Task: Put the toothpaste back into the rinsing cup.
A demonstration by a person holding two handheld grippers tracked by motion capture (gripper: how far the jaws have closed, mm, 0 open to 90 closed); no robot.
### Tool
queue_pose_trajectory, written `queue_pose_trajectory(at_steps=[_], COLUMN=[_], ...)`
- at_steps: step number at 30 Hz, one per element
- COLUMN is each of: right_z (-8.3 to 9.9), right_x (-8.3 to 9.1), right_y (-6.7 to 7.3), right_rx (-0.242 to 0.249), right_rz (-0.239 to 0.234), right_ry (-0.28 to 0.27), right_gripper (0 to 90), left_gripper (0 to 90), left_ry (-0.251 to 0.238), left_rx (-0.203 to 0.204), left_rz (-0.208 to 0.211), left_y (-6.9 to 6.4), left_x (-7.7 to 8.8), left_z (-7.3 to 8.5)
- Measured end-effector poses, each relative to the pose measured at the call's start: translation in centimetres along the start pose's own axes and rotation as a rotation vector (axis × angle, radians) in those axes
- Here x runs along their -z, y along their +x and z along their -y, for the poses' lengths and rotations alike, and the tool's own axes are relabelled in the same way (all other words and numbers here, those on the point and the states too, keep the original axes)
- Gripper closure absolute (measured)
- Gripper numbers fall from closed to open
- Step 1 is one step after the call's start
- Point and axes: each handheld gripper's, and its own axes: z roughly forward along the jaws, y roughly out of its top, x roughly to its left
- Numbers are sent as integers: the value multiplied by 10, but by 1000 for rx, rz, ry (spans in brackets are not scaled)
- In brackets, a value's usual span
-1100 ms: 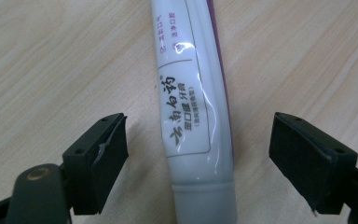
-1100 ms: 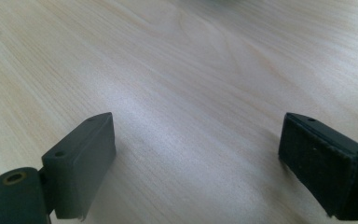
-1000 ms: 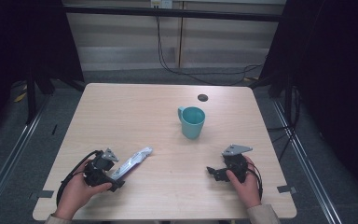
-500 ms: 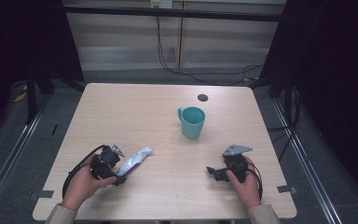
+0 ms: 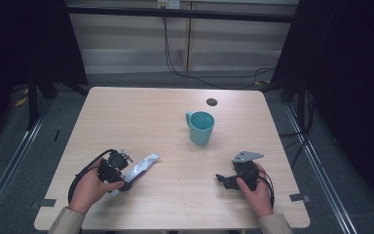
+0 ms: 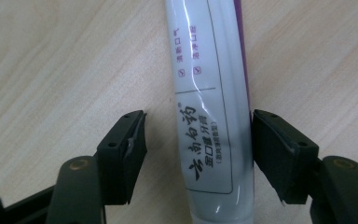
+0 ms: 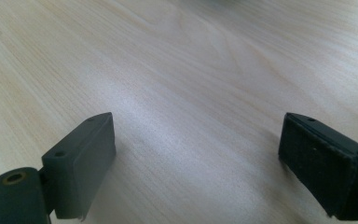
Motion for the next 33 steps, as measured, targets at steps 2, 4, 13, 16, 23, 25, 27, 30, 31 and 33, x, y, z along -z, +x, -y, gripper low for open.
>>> queue_pose_trajectory(at_steps=[2,4,13,16,23,25,27,30,31,33], right_z=[0,0,0,0,0,0,0,0,0,0], right_x=[0,0,0,0,0,0,0,0,0,0], right_y=[0,0,0,0,0,0,0,0,0,0], right_rx=[0,0,0,0,0,0,0,0,-1,-1], right_rz=[0,0,0,0,0,0,0,0,0,0], right_ry=[0,0,0,0,0,0,0,0,0,0], right_gripper=[104,104,104,105,104,104,105,104,104,105], left_gripper=[371,378,464,553,573,621,636,691,704,727], left_ry=[4,9,25,53,101,81,67,32,32,22], left_rx=[-1,-5,-6,-10,-11,2,11,42,42,44], left_rz=[-3,-9,12,5,-13,-10,-5,8,8,-3], left_y=[0,-1,-1,-3,-5,-4,-4,-2,-2,-2], left_x=[0,1,-1,0,0,0,0,2,2,3], left_z=[-1,-2,-6,-9,-15,-15,-14,-12,-12,-12])
